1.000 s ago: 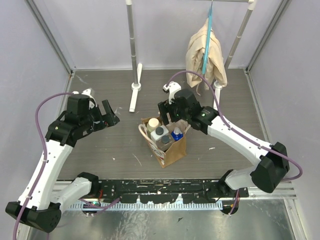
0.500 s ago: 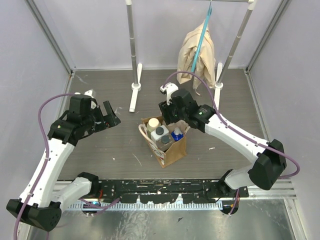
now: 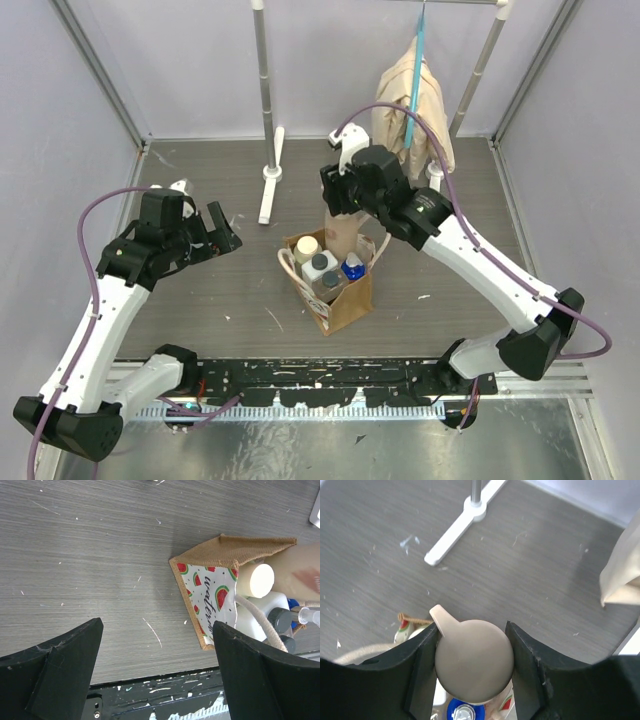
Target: Take the personal care products out of the canvas bag
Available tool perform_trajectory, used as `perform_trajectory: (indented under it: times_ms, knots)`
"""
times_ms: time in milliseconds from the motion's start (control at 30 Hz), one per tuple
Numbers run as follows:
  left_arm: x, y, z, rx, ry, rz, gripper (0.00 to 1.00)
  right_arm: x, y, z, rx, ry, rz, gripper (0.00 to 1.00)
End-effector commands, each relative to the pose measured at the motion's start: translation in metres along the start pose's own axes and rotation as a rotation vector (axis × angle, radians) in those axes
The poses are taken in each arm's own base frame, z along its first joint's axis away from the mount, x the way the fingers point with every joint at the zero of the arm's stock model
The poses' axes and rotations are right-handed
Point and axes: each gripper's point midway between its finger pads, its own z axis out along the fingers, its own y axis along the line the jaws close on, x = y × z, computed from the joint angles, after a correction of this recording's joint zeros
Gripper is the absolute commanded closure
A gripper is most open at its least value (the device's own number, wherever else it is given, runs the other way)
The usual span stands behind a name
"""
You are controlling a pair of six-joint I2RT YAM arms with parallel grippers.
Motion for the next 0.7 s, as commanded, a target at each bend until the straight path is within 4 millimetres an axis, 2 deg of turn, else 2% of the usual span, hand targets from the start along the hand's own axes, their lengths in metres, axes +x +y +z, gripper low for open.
perform_trajectory:
  times_ms: [0,133,233,400,500,667]
  knots:
    - [-0.002,-0.007,-0.001,0.036,-0.008,-0.011,0.01,-0.112,-0.018,-0.035,0.089,-0.340,0.036,0.68]
    - [-0.004,-0.012,0.000,0.048,-0.005,-0.004,0.01,-0.141,-0.024,-0.042,0.123,-0.432,0.038,0.68]
    - [-0.002,-0.011,0.003,0.043,0.003,-0.001,0.01,-0.157,-0.025,-0.037,0.140,-0.460,0.026,0.68]
    - [-0.001,-0.008,0.002,0.031,0.003,0.003,0.01,-0.172,-0.023,-0.021,0.145,-0.490,0.017,0.68]
    - [-0.001,-0.008,0.000,0.030,-0.003,0.003,0.01,-0.173,-0.028,-0.003,0.164,-0.498,0.020,0.68]
    - [0.003,-0.006,-0.001,0.028,-0.001,-0.003,0.01,-0.155,-0.032,0.040,0.171,-0.483,0.028,0.68]
